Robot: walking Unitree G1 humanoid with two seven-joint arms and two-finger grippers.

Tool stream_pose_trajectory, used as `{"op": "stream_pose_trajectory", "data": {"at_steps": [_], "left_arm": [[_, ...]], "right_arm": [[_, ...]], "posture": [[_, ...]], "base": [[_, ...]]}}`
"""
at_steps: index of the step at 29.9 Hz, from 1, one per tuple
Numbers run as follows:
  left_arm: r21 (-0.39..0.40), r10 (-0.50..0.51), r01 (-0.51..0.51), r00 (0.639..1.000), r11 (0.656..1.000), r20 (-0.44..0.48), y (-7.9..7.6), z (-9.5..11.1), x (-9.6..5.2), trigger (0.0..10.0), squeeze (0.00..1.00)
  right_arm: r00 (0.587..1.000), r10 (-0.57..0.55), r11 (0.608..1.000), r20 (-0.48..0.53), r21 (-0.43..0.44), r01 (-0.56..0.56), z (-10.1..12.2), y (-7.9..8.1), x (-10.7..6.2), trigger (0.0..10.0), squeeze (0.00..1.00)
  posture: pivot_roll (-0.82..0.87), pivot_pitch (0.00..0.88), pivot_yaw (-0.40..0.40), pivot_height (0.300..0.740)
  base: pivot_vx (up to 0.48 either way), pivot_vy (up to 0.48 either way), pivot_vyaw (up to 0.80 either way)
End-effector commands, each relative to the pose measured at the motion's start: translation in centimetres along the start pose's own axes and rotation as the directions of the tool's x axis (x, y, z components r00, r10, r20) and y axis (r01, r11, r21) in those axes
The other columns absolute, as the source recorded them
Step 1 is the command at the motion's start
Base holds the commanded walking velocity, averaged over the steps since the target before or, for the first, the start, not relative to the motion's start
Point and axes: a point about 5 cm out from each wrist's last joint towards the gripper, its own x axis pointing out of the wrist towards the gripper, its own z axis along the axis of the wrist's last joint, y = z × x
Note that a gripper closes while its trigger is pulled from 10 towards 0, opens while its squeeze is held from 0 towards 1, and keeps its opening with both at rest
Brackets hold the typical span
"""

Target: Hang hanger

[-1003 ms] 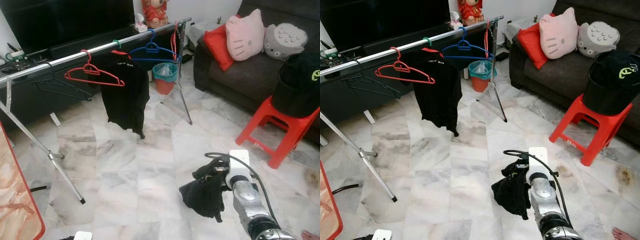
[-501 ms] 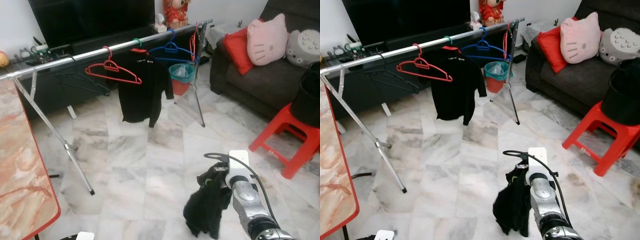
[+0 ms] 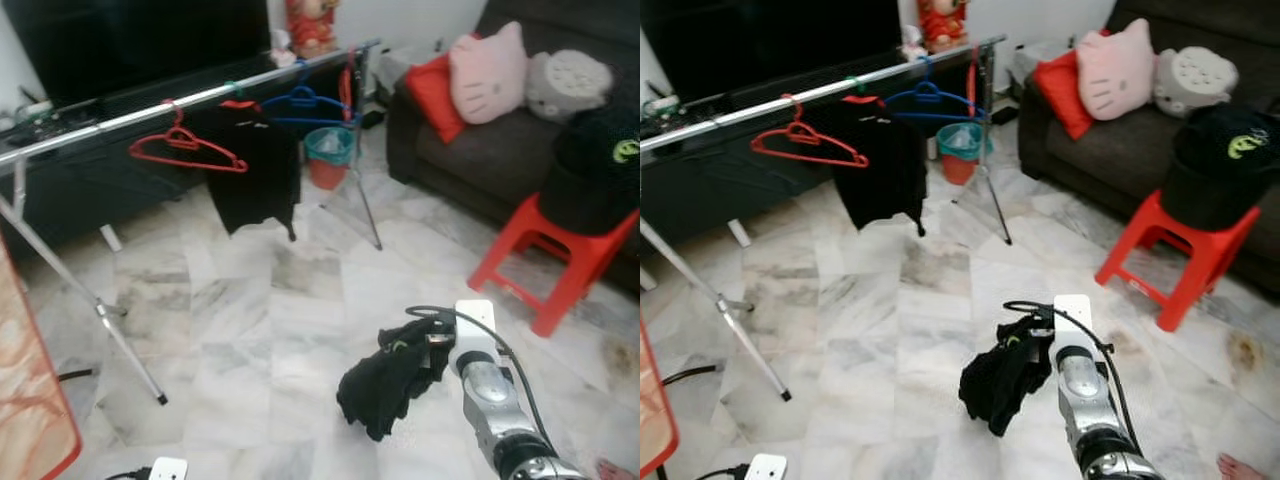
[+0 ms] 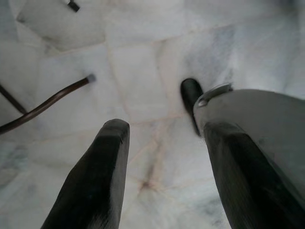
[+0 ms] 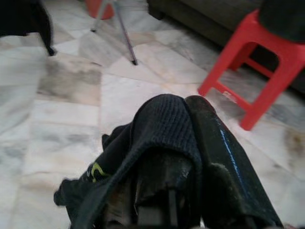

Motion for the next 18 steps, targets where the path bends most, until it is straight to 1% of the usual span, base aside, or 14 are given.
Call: {"op": "stream_pose_trajectory", "data": {"at_steps": [1,5,18], "left_arm": [[0.016,0.010,-0.009,1.000,1.000,-0.016,0.27,-0.57,-0.17,10.0,0.00],[0.015,0.007,-0.007,1.000,1.000,-0.009,0.12,-0.46,-0.14,10.0,0.00],[0.014,0.002,-0.002,1.000,1.000,0.013,-0.06,-0.01,-0.04,10.0,0.00]], "right_arm": [[0.999,0.009,1.000,0.036,0.010,-0.009,0.87,0.60,0.21,10.0,0.00],[0.999,0.002,1.000,0.045,0.016,-0.003,0.98,0.56,0.21,10.0,0.00],[0.999,-0.009,1.000,0.048,0.014,0.008,1.09,0.35,0.26,10.0,0.00]], "posture": [[-0.04,0.000,0.022,0.740],[-0.04,0.000,0.023,0.740],[-0.04,0.000,0.023,0.740]], "base": [[0.000,-0.412,0.00],[0.000,-0.412,0.53],[0.000,-0.413,0.00]]}}
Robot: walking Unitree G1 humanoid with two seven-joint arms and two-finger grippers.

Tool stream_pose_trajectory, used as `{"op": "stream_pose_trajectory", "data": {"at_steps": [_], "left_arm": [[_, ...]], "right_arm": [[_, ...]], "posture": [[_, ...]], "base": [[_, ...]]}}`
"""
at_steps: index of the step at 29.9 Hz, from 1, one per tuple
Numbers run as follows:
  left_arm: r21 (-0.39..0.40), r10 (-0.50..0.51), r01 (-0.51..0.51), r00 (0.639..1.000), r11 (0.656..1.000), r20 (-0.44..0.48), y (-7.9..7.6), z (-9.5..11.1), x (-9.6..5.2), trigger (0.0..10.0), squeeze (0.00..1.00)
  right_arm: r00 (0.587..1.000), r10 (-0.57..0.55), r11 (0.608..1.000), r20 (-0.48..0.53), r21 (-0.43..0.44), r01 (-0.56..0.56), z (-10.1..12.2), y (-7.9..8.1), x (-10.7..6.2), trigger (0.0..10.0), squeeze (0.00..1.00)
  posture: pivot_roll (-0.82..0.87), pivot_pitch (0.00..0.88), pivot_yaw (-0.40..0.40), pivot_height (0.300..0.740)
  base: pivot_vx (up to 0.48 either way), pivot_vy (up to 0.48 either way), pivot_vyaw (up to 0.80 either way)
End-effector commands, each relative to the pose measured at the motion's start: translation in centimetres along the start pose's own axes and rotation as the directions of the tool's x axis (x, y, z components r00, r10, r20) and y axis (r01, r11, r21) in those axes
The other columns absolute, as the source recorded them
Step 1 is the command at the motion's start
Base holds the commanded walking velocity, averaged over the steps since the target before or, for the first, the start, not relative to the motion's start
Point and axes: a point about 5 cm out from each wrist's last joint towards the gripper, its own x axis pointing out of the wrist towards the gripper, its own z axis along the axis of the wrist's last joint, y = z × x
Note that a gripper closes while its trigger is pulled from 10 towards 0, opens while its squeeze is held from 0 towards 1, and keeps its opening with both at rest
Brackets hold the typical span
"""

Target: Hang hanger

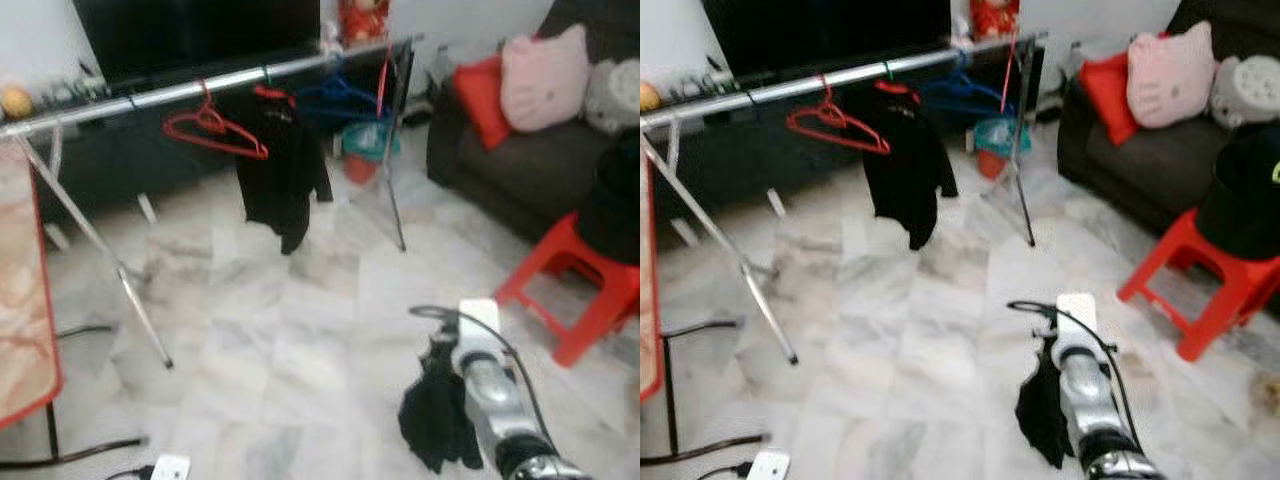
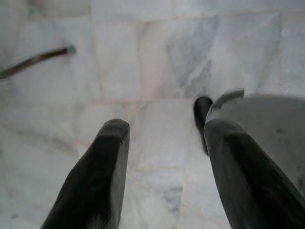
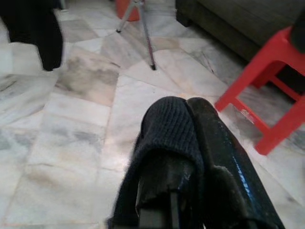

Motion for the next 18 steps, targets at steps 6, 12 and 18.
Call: {"op": "stream_pose_trajectory", "data": {"at_steps": [6,12,18], "left_arm": [[0.009,-0.001,0.001,1.000,1.000,-0.005,-0.01,-0.16,-0.04,10.0,0.00],[-0.007,0.007,-0.007,1.000,1.000,-0.012,0.12,-0.32,-0.08,10.0,0.00],[-0.034,0.020,-0.020,1.000,0.999,-0.007,0.37,-0.16,-0.05,10.0,0.00]], "right_arm": [[0.999,-0.019,1.000,0.038,-0.002,0.019,0.81,-0.58,0.25,10.0,0.00],[0.999,-0.017,1.000,0.042,-0.009,0.017,0.84,-0.50,0.24,10.0,0.00],[0.999,-0.019,1.000,0.038,-0.018,0.019,0.74,-0.60,0.22,10.0,0.00]], "posture": [[-0.04,0.000,0.022,0.740],[-0.04,0.000,0.022,0.740],[-0.04,0.000,0.020,0.740]], "base": [[0.000,-0.407,0.00],[0.000,-0.244,0.16],[0.000,0.000,0.75]]}}
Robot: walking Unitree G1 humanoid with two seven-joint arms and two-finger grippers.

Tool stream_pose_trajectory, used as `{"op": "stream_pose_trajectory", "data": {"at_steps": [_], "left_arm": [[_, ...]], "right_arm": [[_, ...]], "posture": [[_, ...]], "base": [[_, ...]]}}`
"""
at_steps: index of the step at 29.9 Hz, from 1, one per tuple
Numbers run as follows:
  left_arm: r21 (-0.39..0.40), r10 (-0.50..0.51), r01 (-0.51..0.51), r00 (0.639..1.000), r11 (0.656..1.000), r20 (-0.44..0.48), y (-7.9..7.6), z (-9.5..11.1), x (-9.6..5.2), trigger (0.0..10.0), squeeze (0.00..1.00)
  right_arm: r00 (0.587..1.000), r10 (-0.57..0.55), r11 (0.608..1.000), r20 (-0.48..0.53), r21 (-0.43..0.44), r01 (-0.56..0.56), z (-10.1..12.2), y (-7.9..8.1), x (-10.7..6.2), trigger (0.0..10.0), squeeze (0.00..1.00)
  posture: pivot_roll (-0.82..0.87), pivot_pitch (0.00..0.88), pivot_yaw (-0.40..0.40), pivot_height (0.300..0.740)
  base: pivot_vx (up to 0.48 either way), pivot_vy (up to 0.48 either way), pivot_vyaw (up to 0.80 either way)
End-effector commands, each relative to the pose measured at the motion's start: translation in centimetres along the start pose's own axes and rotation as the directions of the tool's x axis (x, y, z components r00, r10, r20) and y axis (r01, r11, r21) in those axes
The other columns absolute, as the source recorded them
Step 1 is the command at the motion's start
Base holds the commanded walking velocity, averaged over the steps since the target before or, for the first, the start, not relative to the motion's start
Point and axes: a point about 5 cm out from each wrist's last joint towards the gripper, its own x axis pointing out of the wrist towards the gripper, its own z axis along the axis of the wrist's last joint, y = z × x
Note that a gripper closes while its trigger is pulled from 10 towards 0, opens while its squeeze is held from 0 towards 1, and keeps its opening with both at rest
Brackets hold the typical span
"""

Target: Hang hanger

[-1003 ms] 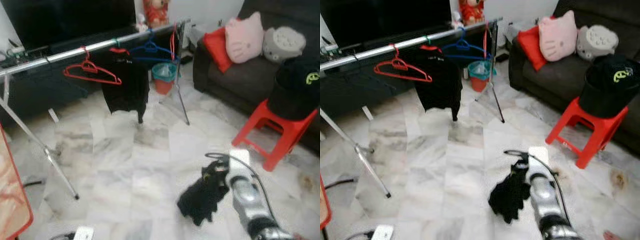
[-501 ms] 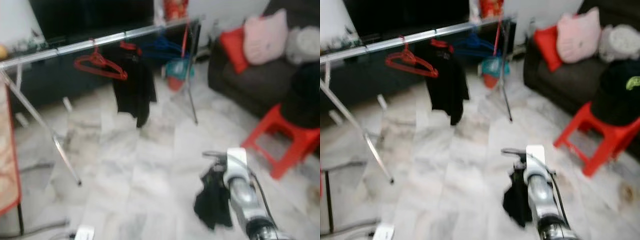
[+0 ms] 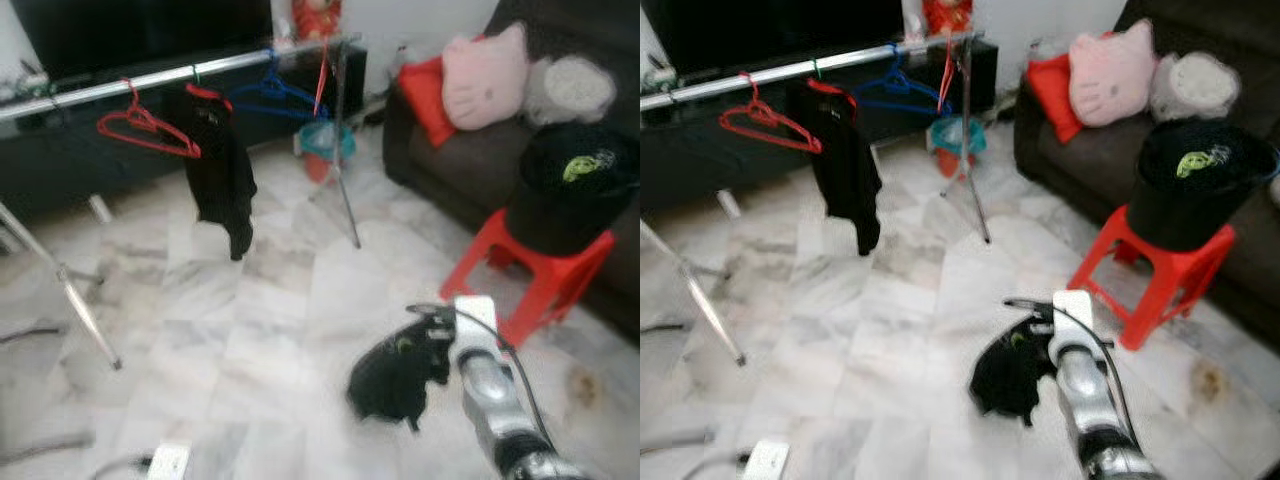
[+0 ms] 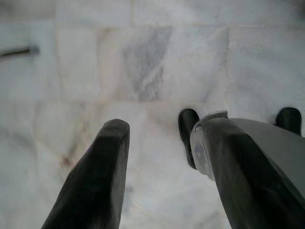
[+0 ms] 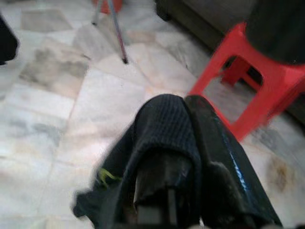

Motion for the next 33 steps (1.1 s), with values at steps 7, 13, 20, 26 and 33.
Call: {"op": "stream_pose_trajectory", "data": {"at_steps": [7,13,20,26,33], "left_arm": [[-0.014,0.038,-0.038,0.999,0.999,-0.034,1.49,-0.81,-0.35,10.0,0.00],[-0.020,0.038,-0.038,0.999,0.999,-0.032,1.86,-0.97,-0.48,10.0,0.00],[-0.017,0.032,-0.032,0.999,0.999,-0.030,1.53,-1.04,-0.46,10.0,0.00],[-0.018,0.028,-0.029,0.999,0.999,-0.027,1.16,-0.89,-0.36,10.0,0.00],[-0.013,0.022,-0.023,0.999,1.000,-0.026,0.90,-0.89,-0.33,10.0,0.00]], "right_arm": [[0.999,0.015,1.000,0.050,0.016,-0.015,1.41,0.86,0.37,10.0,0.00],[0.999,0.007,0.999,0.053,0.034,-0.009,1.53,0.75,0.43,10.0,0.00],[0.999,-0.015,0.999,0.045,0.049,0.012,1.45,0.45,0.45,10.0,0.00],[0.999,-0.038,0.998,0.038,0.053,0.035,1.38,0.18,0.48,10.0,0.00],[0.999,-0.036,0.997,0.036,0.063,0.034,1.35,0.33,0.45,10.0,0.00]], "posture": [[-0.04,0.000,0.020,0.740],[-0.04,0.000,0.018,0.740],[-0.04,0.000,0.018,0.740],[-0.04,0.000,0.019,0.740],[-0.04,0.000,0.019,0.740]], "base": [[0.000,0.000,0.52],[0.000,0.000,0.00],[0.110,0.000,0.00],[0.283,0.000,0.00],[0.318,0.000,0.00]]}}
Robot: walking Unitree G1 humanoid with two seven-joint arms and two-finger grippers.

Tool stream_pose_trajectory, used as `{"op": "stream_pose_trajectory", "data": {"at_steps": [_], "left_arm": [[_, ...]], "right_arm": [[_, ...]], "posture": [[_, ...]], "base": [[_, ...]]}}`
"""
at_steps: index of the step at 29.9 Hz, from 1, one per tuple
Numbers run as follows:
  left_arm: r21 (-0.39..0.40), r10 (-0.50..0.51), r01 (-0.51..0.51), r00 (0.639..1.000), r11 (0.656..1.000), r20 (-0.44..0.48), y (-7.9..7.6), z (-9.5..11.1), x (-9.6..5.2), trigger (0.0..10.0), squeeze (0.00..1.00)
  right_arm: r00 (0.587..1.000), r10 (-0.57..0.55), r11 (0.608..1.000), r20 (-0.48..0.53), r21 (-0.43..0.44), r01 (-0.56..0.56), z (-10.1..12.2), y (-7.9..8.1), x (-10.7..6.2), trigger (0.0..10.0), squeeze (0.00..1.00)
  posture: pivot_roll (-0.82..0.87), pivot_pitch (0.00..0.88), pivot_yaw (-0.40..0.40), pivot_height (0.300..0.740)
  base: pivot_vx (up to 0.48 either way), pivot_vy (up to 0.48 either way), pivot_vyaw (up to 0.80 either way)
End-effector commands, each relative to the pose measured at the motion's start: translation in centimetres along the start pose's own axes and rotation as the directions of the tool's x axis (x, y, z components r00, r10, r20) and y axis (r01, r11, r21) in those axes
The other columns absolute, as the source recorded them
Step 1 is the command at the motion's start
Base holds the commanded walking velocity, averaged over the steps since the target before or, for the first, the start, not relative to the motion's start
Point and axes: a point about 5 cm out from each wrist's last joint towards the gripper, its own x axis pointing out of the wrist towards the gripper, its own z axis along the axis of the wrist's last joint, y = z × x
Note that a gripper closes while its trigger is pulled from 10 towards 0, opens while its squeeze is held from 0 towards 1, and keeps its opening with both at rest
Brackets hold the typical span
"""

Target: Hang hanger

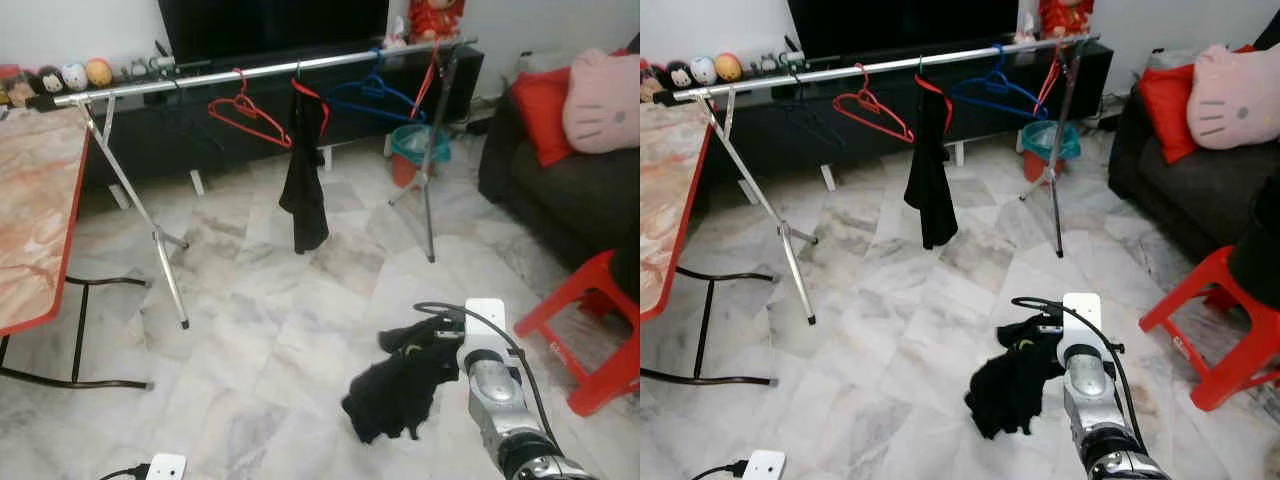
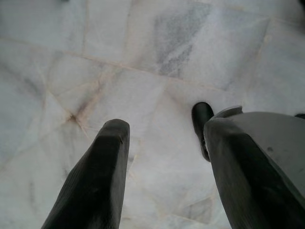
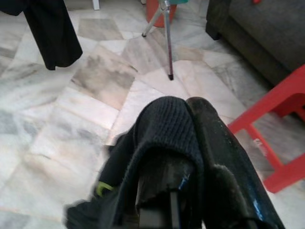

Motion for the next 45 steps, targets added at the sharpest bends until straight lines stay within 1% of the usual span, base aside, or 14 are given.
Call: {"op": "stream_pose_trajectory", "data": {"at_steps": [1,15,17,20,23,25,26,29,32,34,45], "left_arm": [[-0.004,-0.002,0.002,1.000,1.000,0.004,-0.16,0.16,0.06,10.0,0.00],[-0.005,0.001,-0.001,1.000,1.000,0.006,0.04,0.31,0.09,10.0,0.00],[-0.007,0.002,-0.002,1.000,1.000,0.004,0.00,0.27,0.08,10.0,0.00],[-0.012,0.000,0.000,1.000,1.000,-0.001,-0.23,-0.05,0.02,10.0,0.00],[-0.013,-0.001,0.001,1.000,1.000,-0.004,-0.31,-0.17,-0.01,10.0,0.00],[-0.013,-0.001,0.001,1.000,1.000,-0.010,-0.46,-0.39,-0.05,10.0,0.00],[-0.013,-0.001,0.001,1.000,1.000,-0.010,-0.46,-0.39,-0.05,10.0,0.00],[-0.014,0.000,0.000,1.000,1.000,-0.014,-0.58,-0.37,-0.01,10.0,0.00],[-0.013,0.000,0.000,1.000,1.000,-0.015,-0.64,-0.24,0.04,10.0,0.00],[-0.013,0.000,0.000,1.000,1.000,-0.015,-0.68,-0.14,0.08,10.0,0.00],[-0.013,0.003,-0.003,1.000,1.000,-0.014,-0.07,0.02,0.07,10.0,0.00]], "right_arm": [[1.000,-0.027,1.000,0.016,0.015,0.026,0.44,-0.65,0.21,10.0,0.00],[0.999,-0.038,0.998,0.032,0.042,0.036,0.82,-0.71,0.31,10.0,0.00],[0.999,-0.036,0.999,0.036,0.036,0.035,0.87,-0.71,0.32,10.0,0.00],[0.999,-0.011,1.000,0.044,0.005,0.011,0.90,-0.37,0.29,10.0,0.00],[0.999,-0.006,1.000,0.048,-0.003,0.006,0.94,-0.30,0.28,10.0,0.00],[0.998,0.012,0.999,0.058,-0.039,-0.009,1.06,-0.10,0.28,10.0,0.00],[0.998,0.012,0.999,0.058,-0.039,-0.009,1.06,-0.10,0.28,10.0,0.00],[0.998,0.010,1.000,0.059,-0.010,-0.010,1.03,-0.06,0.24,10.0,0.00],[0.998,0.015,1.000,0.063,-0.016,-0.014,1.11,0.02,0.25,10.0,0.00],[0.998,0.014,1.000,0.064,0.012,-0.015,1.13,0.09,0.24,10.0,0.00],[0.998,0.002,1.000,0.057,0.022,-0.004,1.01,-0.06,0.24,10.0,0.00]], "posture": [[-0.04,0.000,0.019,0.740],[-0.04,0.000,0.019,0.740],[-0.04,0.000,0.017,0.740],[-0.04,0.000,0.016,0.740],[-0.04,0.000,0.015,0.740],[-0.04,0.000,0.015,0.740],[-0.04,0.000,0.015,0.740],[-0.04,0.000,0.015,0.740],[-0.04,0.000,0.014,0.740],[-0.04,0.000,0.014,0.740],[-0.04,0.000,0.016,0.740]], "base": [[0.341,0.000,0.00],[0.348,0.000,0.00],[0.349,0.000,0.00],[0.347,0.000,0.00],[0.346,0.000,0.00],[0.349,0.000,0.80],[0.349,0.000,0.80],[0.349,0.000,0.69],[0.349,0.000,0.41],[0.347,0.000,0.00],[0.348,0.000,0.00]]}}
